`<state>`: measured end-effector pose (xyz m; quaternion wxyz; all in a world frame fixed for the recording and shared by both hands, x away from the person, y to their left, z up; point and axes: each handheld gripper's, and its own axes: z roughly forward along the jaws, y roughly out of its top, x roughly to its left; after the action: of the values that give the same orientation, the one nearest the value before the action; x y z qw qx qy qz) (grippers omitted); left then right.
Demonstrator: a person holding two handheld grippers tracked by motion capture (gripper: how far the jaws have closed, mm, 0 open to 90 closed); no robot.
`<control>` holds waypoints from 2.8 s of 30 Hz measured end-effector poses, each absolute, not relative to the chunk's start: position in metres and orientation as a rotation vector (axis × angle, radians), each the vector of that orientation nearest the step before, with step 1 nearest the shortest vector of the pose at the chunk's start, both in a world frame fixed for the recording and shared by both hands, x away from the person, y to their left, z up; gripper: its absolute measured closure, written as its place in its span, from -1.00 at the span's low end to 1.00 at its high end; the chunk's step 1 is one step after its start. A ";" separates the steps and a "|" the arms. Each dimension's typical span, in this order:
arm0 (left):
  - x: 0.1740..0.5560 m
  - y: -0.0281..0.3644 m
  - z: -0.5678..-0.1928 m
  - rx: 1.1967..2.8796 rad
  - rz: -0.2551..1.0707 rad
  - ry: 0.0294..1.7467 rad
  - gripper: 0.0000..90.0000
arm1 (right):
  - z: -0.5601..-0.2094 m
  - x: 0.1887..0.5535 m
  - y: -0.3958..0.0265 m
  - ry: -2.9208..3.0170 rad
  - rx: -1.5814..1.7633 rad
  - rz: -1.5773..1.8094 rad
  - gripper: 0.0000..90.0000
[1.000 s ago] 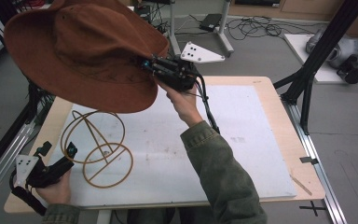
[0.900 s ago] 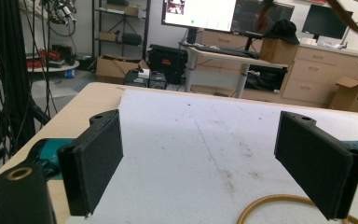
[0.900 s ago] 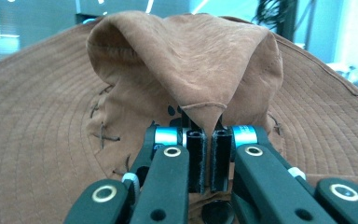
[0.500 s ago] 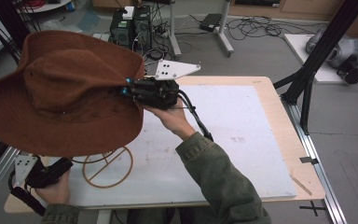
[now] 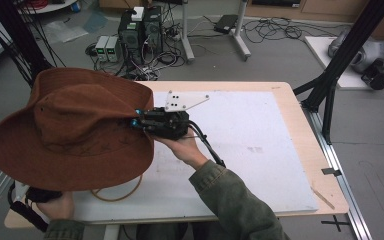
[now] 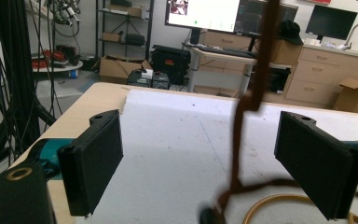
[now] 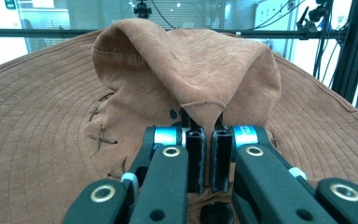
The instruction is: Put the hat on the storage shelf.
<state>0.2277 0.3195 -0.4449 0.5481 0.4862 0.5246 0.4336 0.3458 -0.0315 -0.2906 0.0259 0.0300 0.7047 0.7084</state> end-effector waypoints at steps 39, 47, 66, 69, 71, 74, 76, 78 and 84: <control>0.228 0.317 -0.446 1.157 1.027 1.241 -0.66 | -0.312 0.338 -0.042 2.186 0.182 2.240 -0.46; 0.228 0.317 -0.445 1.159 1.026 1.240 -0.66 | -0.306 0.337 -0.053 2.132 0.221 2.224 -0.63; 0.227 0.316 -0.445 1.158 1.039 1.237 -0.66 | -0.285 0.324 -0.169 1.861 0.501 2.020 -0.75; 0.227 0.316 -0.445 1.157 1.041 1.237 -0.66 | -0.284 0.321 -0.186 1.826 0.544 1.993 -0.75; 0.226 0.316 -0.445 1.154 1.038 1.240 -0.66 | -0.284 0.316 -0.212 1.767 0.603 1.959 -0.75; 0.226 0.317 -0.444 1.152 1.042 1.242 -0.66 | -0.284 0.312 -0.229 1.727 0.648 1.953 -0.75; 0.226 0.317 -0.444 1.151 1.043 1.241 -0.66 | -0.285 0.309 -0.245 1.683 0.686 1.925 -0.75; 0.226 0.316 -0.444 1.152 1.044 1.241 -0.66 | -0.287 0.305 -0.259 1.642 0.720 1.904 -0.75; 0.225 0.316 -0.444 1.154 1.045 1.240 -0.66 | -0.298 0.291 -0.289 1.533 0.804 1.774 -0.75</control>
<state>0.2251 0.3158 -0.4439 0.5443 0.4864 0.5226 0.4405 0.2908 -0.2887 -0.2975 0.3252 0.3067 0.5849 0.6768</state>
